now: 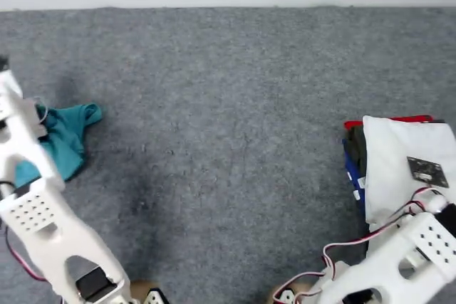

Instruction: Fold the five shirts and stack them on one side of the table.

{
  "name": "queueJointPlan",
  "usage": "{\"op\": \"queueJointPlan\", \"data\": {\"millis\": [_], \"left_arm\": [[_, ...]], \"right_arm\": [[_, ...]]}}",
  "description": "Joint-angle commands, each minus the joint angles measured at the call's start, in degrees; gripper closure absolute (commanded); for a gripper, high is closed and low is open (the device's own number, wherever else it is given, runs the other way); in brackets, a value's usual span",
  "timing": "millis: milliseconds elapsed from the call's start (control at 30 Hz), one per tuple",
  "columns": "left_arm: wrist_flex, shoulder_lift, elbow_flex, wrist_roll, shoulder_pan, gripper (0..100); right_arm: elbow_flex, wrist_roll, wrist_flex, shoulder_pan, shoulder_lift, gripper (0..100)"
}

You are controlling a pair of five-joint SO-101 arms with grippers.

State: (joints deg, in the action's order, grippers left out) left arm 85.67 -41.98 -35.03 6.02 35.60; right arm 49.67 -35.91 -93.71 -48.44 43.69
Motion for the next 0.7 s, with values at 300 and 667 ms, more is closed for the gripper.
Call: {"op": "queueJointPlan", "data": {"millis": [300,667], "left_arm": [[14.9,15.9,-18.1,0.2,-30.3,99],[14.9,30.9,-11.6,0.2,-44.8,99]], "right_arm": [[0.2,-0.5,0.0,-0.8,0.9,69.2],[5.7,-0.5,5.5,-0.7,0.9,69.2]]}}
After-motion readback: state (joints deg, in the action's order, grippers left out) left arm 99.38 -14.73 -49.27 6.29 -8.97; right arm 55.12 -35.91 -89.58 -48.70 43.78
